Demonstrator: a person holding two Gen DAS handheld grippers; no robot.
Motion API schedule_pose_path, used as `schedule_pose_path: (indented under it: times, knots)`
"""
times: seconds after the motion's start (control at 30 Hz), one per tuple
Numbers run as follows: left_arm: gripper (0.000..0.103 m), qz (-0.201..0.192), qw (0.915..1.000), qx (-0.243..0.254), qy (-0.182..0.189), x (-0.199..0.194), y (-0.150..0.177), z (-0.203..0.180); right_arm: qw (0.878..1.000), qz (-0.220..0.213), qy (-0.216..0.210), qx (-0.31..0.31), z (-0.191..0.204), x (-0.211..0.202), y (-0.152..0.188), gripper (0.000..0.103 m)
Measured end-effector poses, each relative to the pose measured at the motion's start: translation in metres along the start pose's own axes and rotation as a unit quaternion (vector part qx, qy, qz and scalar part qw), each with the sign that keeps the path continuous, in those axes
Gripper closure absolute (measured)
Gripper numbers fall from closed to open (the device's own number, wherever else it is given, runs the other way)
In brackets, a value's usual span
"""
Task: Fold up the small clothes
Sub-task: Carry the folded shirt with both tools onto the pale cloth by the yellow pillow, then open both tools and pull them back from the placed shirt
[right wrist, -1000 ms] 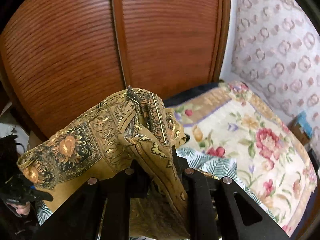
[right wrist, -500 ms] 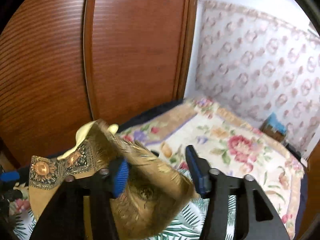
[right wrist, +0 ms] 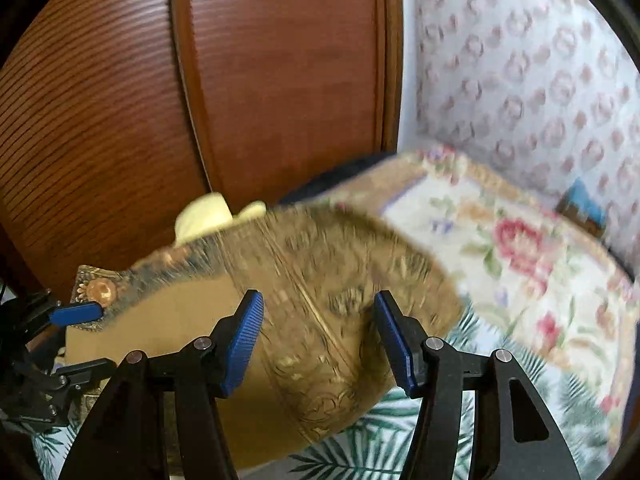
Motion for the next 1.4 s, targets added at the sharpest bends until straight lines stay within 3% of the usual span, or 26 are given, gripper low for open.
schedule_pose_path:
  times: [0.1,0.27,0.53,0.67,0.83,0.93,1.03,1.17,1.4]
  knots:
    - [0.040,-0.004,1.0000,0.007,-0.005,-0.004,0.000,-0.002,1.000,0.008,0.000,0.015,-0.008,0.020,-0.002,0.043]
    - [0.034,-0.014,0.9998,0.012,0.007,-0.016,-0.004,-0.010,1.000,-0.002,0.007,0.029,-0.003,0.009,-0.010,0.043]
    - [0.013,-0.067,0.9968,0.043,0.011,-0.059,-0.009,-0.034,0.998,-0.041,0.018,0.042,0.036,-0.074,0.052,0.043]
    - [0.013,-0.088,0.9950,0.047,0.000,-0.082,-0.005,-0.043,0.997,-0.055,0.028,0.048,0.047,-0.110,0.085,0.043]
    - [0.013,-0.082,0.9954,0.048,0.000,-0.092,0.009,-0.048,0.996,-0.063,0.040,0.053,0.059,-0.143,0.116,0.043]
    - [0.013,-0.075,0.9961,0.045,0.009,-0.097,0.020,-0.051,0.995,-0.065,0.045,0.055,0.069,-0.161,0.133,0.036]
    - [0.013,-0.070,0.9966,0.043,0.009,-0.104,0.031,-0.053,0.995,-0.071,0.045,0.056,0.082,-0.179,0.148,0.029]
    - [0.013,-0.070,0.9966,0.034,0.026,-0.116,0.041,-0.055,0.994,-0.075,0.045,0.060,0.094,-0.192,0.161,0.028]
    - [0.013,-0.076,0.9957,0.051,0.010,-0.132,0.058,-0.066,0.993,-0.086,0.048,0.062,0.117,-0.217,0.182,0.023]
Point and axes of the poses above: each gripper's, at about its wrist camera, not at the fingertips, and x roughly the way its jaws point, z to its left, y to its underside, the point moved 7 cm from there along x, roughly the way its jaws point, and after that the axes turned 6 degrees about z, right-handed, at the moved point
